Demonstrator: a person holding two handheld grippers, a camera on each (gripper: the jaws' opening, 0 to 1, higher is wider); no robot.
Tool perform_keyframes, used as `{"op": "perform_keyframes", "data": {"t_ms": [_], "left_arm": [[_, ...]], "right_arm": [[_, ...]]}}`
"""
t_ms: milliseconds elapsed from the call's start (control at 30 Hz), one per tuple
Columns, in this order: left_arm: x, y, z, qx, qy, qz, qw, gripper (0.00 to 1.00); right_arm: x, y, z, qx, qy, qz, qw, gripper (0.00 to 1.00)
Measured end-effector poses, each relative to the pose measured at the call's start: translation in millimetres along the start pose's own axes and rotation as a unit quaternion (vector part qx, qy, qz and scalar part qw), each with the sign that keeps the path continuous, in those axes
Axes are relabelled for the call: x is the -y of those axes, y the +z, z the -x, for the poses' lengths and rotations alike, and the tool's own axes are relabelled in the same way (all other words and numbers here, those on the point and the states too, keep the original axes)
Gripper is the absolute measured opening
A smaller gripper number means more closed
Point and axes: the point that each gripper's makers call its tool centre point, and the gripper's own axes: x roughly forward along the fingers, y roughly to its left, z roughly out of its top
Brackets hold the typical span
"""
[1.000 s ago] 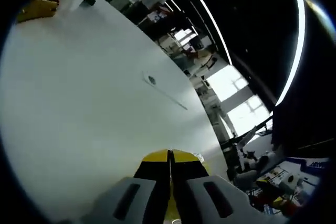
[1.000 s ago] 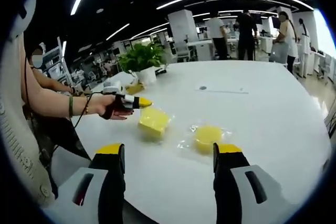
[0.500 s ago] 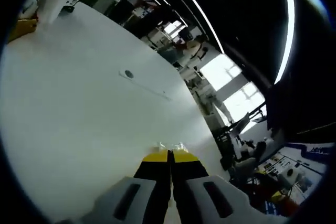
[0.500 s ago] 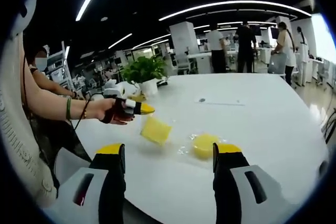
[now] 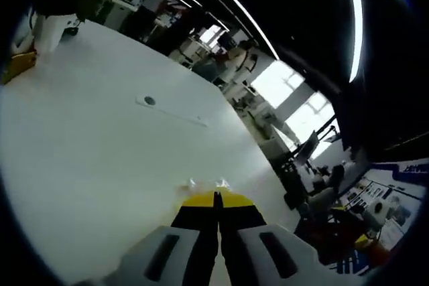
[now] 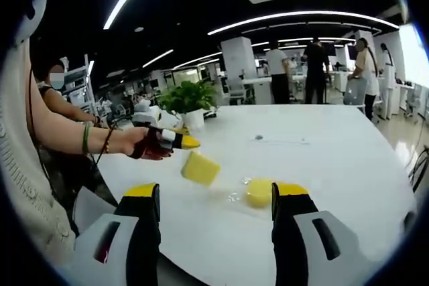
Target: Compare the silicone blocks by pressing each to a similar depth, holding the contact briefly, and releasing to observe deformation and rebound differences across the visible hardness samples.
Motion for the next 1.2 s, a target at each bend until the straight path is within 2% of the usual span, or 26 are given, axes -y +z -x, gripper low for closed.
{"op": "perform_keyframes", "data": {"t_ms": [233, 367, 567, 800, 1033, 1100, 1200], "left_arm": [[19.4, 13.8, 14.3, 0.005, 0.000, -0.066, 0.9978, 0.00], [36.3, 21.9, 22.8, 0.000, -0.005, -0.126, 0.9921, 0.00], [65.4, 31.8, 34.7, -0.003, -0.023, -0.187, 0.9820, 0.00], [97.5, 48.2, 51.9, 0.010, -0.060, -0.210, 0.9758, 0.00], [122.2, 62.4, 67.6, 0.012, -0.081, -0.241, 0.9671, 0.00], [128.8, 66.0, 71.1, 0.008, -0.089, -0.249, 0.9642, 0.00], [137.1, 72.4, 76.2, 0.000, -0.099, -0.278, 0.9553, 0.00]], "right_arm": [[-1.0, 6.3, -1.1, 0.009, 0.008, 0.008, 0.9999, 0.63], [-1.2, 11.7, -2.7, 0.015, 0.014, 0.014, 0.9997, 0.63], [0.7, 28.6, -7.4, 0.024, 0.025, 0.032, 0.9989, 0.64], [0.5, 51.7, -16.8, 0.027, 0.049, 0.067, 0.9962, 0.65], [-5.1, 76.6, -30.6, 0.016, 0.089, 0.115, 0.9893, 0.67], [-10.9, 85.5, -37.6, 0.009, 0.113, 0.135, 0.9843, 0.67], [-16.2, 92.5, -44.9, -0.014, 0.143, 0.163, 0.9762, 0.68]]}}
